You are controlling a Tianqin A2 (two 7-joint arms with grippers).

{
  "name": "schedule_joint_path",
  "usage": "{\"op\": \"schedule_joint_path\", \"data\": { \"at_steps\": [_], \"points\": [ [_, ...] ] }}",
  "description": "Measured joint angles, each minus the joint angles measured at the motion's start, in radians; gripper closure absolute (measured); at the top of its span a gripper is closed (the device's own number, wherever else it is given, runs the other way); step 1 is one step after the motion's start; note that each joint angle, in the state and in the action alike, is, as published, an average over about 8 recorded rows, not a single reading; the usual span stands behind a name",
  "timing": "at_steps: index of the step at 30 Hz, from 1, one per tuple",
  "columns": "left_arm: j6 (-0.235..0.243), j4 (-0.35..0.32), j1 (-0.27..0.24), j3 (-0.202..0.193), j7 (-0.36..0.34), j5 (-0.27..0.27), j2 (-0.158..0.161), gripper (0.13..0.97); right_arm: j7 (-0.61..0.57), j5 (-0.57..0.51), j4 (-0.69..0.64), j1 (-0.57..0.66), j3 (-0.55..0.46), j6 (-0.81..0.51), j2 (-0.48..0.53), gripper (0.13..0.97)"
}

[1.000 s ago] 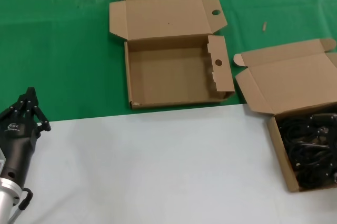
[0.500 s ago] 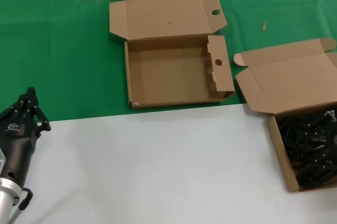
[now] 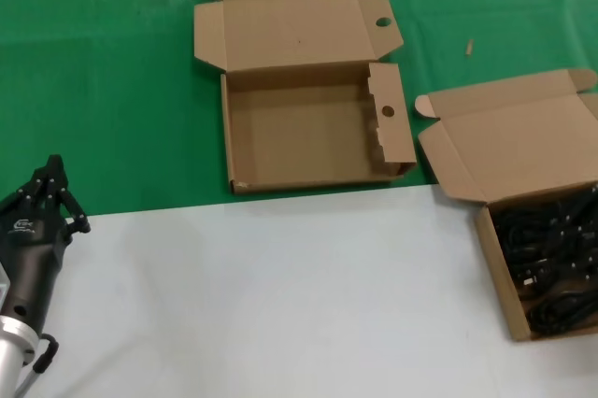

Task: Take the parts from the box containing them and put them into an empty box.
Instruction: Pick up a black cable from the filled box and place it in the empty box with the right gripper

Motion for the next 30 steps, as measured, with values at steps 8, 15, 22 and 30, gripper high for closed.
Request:
{"op": "schedule_joint_path", "data": {
  "at_steps": [8,15,22,30],
  "points": [
    [0.000,0.000,0.000,0.000,0.000,0.000,0.000,0.957,0.116,-0.023,0.086,0.069,0.014,-0.053,0.019,0.881],
    [0.000,0.000,0.000,0.000,0.000,0.000,0.000,0.957,0.160,-0.065,0.091,0.199,-0.004,-0.086,-0.047,0.881],
    [0.000,0.000,0.000,0.000,0.000,0.000,0.000,0.957,0.166,-0.125,0.034,0.350,-0.059,-0.083,-0.189,0.881],
    [0.000,0.000,0.000,0.000,0.000,0.000,0.000,0.957,0.121,-0.197,-0.126,0.513,-0.144,-0.019,-0.412,0.881]
  ]
}}
